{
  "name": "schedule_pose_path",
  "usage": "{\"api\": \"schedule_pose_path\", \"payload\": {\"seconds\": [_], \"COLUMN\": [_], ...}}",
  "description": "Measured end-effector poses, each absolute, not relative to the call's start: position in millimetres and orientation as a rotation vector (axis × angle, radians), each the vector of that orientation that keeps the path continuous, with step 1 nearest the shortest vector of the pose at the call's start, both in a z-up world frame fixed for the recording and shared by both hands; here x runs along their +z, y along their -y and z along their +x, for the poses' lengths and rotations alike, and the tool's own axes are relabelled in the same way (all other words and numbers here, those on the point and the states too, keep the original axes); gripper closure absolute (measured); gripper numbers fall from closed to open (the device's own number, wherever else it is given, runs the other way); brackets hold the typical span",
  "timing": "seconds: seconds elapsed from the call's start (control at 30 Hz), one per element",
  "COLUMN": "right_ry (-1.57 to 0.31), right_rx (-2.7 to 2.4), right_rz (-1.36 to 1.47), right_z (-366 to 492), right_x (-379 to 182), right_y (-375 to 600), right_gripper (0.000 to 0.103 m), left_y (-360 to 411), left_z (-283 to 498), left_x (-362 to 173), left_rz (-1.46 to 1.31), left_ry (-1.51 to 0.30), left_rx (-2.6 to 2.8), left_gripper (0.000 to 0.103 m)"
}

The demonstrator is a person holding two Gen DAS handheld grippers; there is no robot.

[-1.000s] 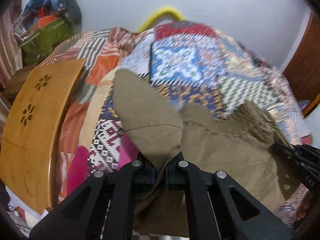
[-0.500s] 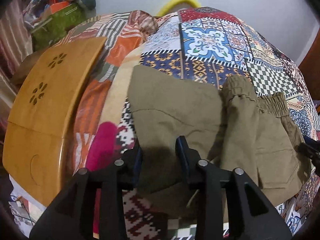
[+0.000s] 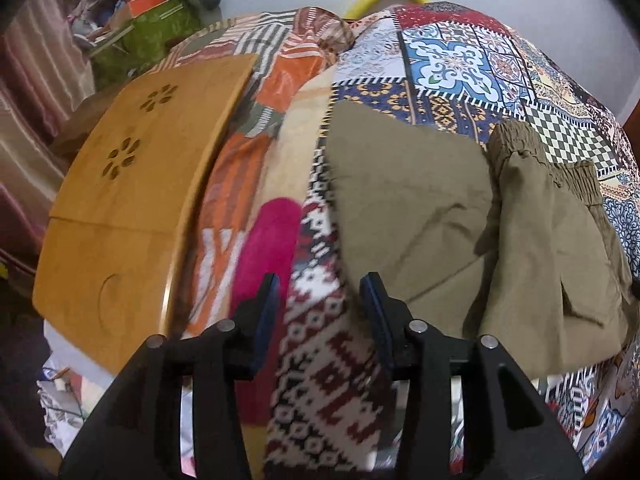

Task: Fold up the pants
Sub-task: 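Release the folded pants with both grippers and lift both tools away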

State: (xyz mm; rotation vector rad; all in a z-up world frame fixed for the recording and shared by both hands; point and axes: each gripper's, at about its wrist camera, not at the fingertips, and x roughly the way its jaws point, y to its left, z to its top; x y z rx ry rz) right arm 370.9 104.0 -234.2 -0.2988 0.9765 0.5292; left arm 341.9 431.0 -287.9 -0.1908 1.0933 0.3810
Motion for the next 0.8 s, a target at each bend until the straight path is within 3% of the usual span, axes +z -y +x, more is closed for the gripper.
{"api": "schedule_pose_path", "payload": {"seconds": [0.23,0.67,0.8], "right_ry": [-0.849,-0.594,-0.493], "right_rx": [0.541,0.586,0.604], "right_rz": [-0.274,-0.140,-0.111], "right_z": [334,232,191], "right_x": [-168,-42,-5], "right_y": [-82,-28,-11], "right_gripper": [0.061,0.061,0.061], "left_y": [-410,-263,-225], "left_z": [302,179,134], "left_x": [-223,-55,-9], "left_rz": [-0.213,-0.142,-0.164], "left_ry": [-0.982,-0.601,-0.496], "left_rx": [0.346,0.181,0.138], "left_gripper": [0.059,0.059,0.051]}}
